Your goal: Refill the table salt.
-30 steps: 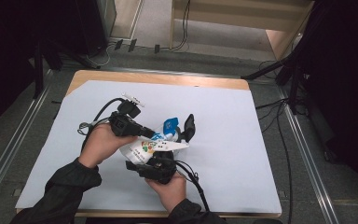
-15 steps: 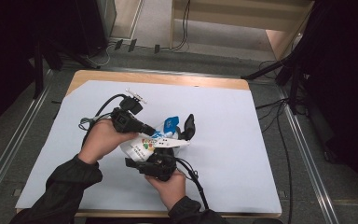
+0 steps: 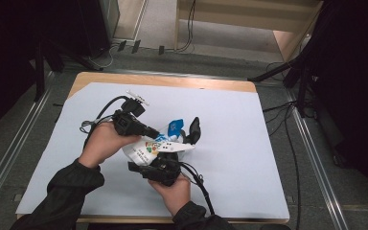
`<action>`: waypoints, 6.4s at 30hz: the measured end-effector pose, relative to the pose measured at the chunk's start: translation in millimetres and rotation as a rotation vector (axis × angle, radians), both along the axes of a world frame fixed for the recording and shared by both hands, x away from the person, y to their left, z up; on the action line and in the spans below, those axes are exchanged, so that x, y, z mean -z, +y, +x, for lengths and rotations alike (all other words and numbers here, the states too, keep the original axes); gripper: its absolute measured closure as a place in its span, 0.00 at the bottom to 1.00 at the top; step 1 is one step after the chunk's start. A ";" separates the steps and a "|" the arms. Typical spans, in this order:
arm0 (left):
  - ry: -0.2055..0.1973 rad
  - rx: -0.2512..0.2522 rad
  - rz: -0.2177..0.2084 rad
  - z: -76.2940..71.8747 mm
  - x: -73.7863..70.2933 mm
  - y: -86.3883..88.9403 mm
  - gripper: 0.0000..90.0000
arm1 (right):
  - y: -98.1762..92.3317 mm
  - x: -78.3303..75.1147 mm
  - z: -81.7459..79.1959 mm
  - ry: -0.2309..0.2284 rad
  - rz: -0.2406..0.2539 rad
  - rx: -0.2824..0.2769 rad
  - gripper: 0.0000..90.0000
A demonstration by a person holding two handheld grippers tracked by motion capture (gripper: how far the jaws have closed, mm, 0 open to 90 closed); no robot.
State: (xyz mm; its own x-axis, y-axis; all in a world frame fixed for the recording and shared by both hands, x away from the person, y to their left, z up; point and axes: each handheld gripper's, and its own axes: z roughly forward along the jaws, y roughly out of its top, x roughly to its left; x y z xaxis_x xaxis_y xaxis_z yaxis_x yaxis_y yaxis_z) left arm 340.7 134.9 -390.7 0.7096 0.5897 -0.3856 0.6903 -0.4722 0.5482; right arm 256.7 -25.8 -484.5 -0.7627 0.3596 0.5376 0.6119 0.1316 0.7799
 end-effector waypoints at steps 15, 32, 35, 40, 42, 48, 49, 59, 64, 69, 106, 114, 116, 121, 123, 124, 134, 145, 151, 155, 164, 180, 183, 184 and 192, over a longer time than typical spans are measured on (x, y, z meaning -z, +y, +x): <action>-0.028 0.012 -0.015 -1.1 -1.4 1.9 0.99 | -1.7 -2.2 -0.6 0.009 0.030 0.000 0.78; -0.045 0.003 -0.015 -4.2 -4.1 -0.4 0.99 | -0.4 -3.4 -0.5 0.000 0.024 0.001 0.78; -0.044 -0.002 -0.015 -4.1 -4.4 -0.2 0.99 | -0.3 -3.9 -0.5 0.000 0.025 0.001 0.78; -0.050 -0.003 -0.019 -4.4 -4.3 -0.6 1.00 | -0.3 -4.4 -0.4 0.000 0.024 0.000 0.78; -0.053 -0.001 -0.014 -4.4 -5.1 -0.6 1.00 | -0.3 -4.9 -0.4 0.001 0.023 0.000 0.78; -0.060 0.003 -0.015 -4.6 -5.9 -0.5 1.00 | -0.3 -6.2 -0.5 0.001 0.028 -0.001 0.78; -0.057 0.005 -0.014 -4.6 -5.8 -0.6 1.00 | -0.4 -6.1 -0.5 0.003 0.028 -0.001 0.78; -0.060 0.009 -0.023 -3.8 -5.3 0.6 0.99 | -1.0 -6.9 -0.6 0.008 0.034 -0.002 0.78; -0.055 0.012 -0.027 -3.7 -5.1 0.3 0.99 | -1.2 -7.0 -0.7 0.015 0.039 -0.002 0.78; -0.056 0.008 -0.030 -4.1 -6.4 -0.7 0.98 | -1.4 -7.2 -0.2 0.022 0.050 -0.002 0.78; -0.087 -0.005 -0.031 -4.1 -3.9 -1.8 0.97 | 3.9 -6.8 3.5 0.011 0.002 0.023 0.78; -0.081 -0.002 -0.026 -2.5 -4.8 -2.3 0.97 | 3.6 -8.5 4.3 0.017 0.001 0.023 0.78; -0.075 -0.009 -0.025 -2.1 -5.2 -2.9 0.97 | 3.7 -8.9 4.8 0.018 -0.001 0.023 0.78; -0.075 -0.007 -0.023 -0.3 -7.2 -3.5 0.98 | 3.6 -10.6 6.0 0.018 0.003 0.021 0.78; -0.073 -0.010 -0.023 -0.5 -7.8 -4.5 0.98 | 3.3 -11.3 6.1 0.015 0.000 0.020 0.78; -0.074 -0.009 -0.024 -0.4 -7.8 -4.6 0.98 | 3.3 -11.4 6.1 0.012 -0.001 0.021 0.78; -0.082 -0.005 -0.022 -2.3 -7.2 -4.2 0.98 | 3.7 -11.6 5.2 -0.006 -0.016 0.014 0.78; -0.084 -0.002 -0.021 -2.7 -6.0 -2.5 0.98 | 3.9 -10.1 5.3 -0.015 -0.024 0.004 0.78; -0.086 -0.005 -0.012 -2.0 -5.8 -4.0 0.98 | 2.8 -10.2 6.4 -0.011 -0.020 0.000 0.78; -0.086 -0.003 -0.016 -1.6 -5.4 -3.9 0.98 | 2.4 -10.1 7.0 -0.007 -0.019 -0.001 0.78; -0.083 -0.009 -0.007 -1.2 -6.3 -3.9 0.98 | 3.6 -11.6 7.1 0.004 -0.018 -0.002 0.78; -0.092 -0.027 -0.004 -2.4 -6.2 -4.2 0.99 | 5.1 -12.2 7.9 -0.006 -0.029 -0.004 0.77; -0.092 -0.028 -0.006 -2.6 -6.2 -4.1 0.99 | 5.3 -12.3 8.2 -0.009 -0.034 -0.006 0.77; -0.094 -0.026 -0.005 -2.7 -6.2 -4.1 0.99 | 5.3 -12.4 8.1 -0.009 -0.035 -0.005 0.77; -0.100 -0.023 -0.005 -3.5 -7.1 -4.4 0.99 | 5.4 -12.5 7.7 -0.013 -0.034 0.000 0.78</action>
